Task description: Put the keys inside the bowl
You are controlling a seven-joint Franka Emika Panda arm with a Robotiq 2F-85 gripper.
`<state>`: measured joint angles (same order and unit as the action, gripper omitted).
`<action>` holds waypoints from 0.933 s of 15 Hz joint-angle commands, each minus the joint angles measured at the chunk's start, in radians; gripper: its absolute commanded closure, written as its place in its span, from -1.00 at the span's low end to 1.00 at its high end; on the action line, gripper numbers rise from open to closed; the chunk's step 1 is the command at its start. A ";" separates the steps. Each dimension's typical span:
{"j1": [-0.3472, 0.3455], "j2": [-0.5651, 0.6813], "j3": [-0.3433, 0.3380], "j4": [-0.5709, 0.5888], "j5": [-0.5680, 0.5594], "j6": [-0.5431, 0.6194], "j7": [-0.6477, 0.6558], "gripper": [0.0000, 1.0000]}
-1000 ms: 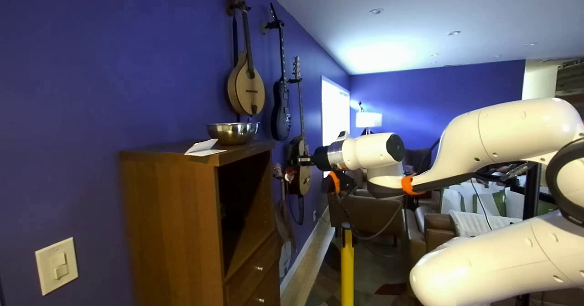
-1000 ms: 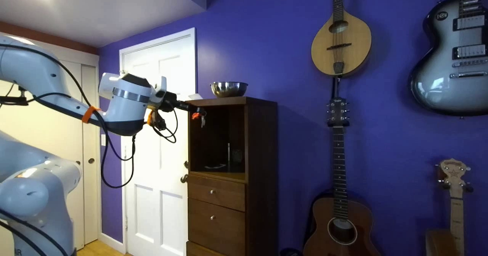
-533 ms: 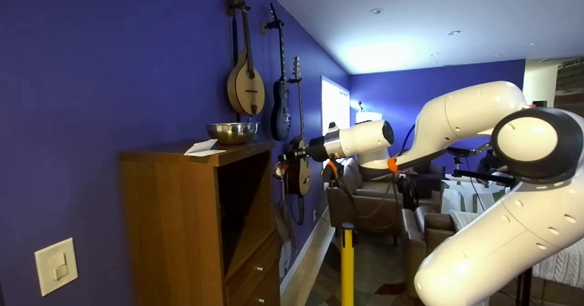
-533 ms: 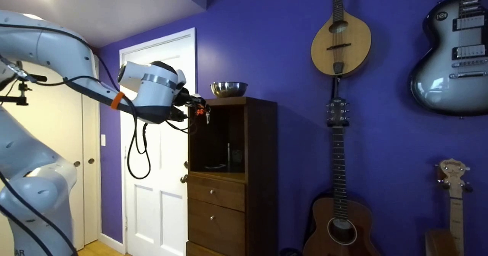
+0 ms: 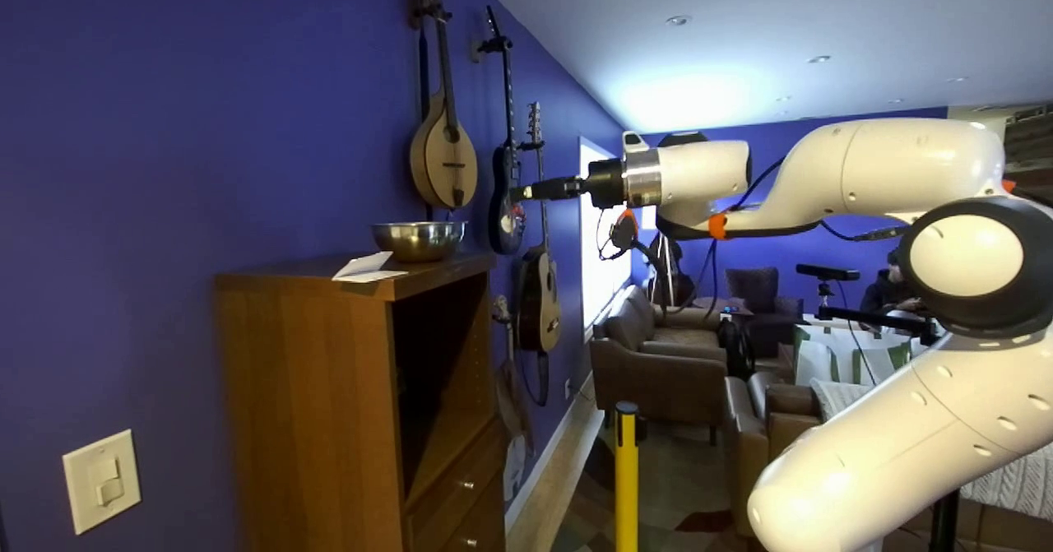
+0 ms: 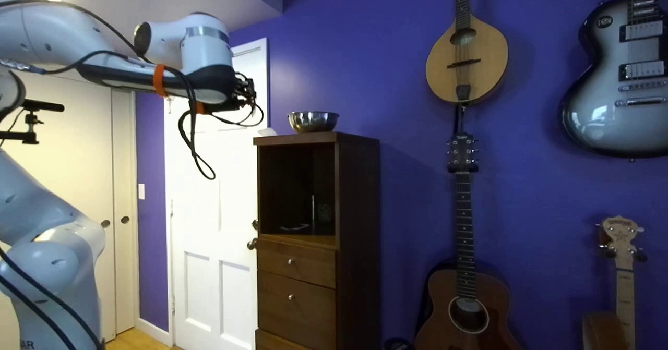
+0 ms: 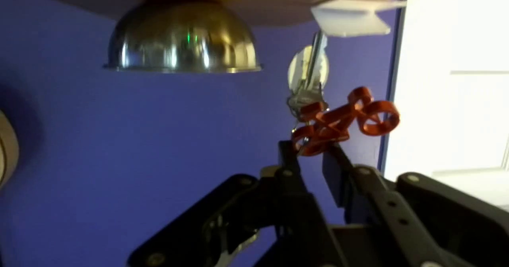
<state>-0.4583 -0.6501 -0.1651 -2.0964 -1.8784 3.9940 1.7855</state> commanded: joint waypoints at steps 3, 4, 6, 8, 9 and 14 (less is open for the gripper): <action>0.029 -0.038 -0.016 0.046 0.003 -0.075 0.087 0.54; 0.034 -0.029 -0.004 0.035 0.012 -0.093 0.096 0.89; 0.052 0.009 0.020 0.050 0.039 -0.167 0.056 0.89; 0.070 0.066 0.059 0.072 0.077 -0.253 0.008 0.89; 0.090 0.097 0.075 0.095 0.094 -0.297 -0.005 0.89; 0.120 0.225 0.145 0.245 0.177 -0.497 -0.071 0.89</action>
<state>-0.3357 -0.5113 -0.0456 -1.9701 -1.7255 3.5619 1.7265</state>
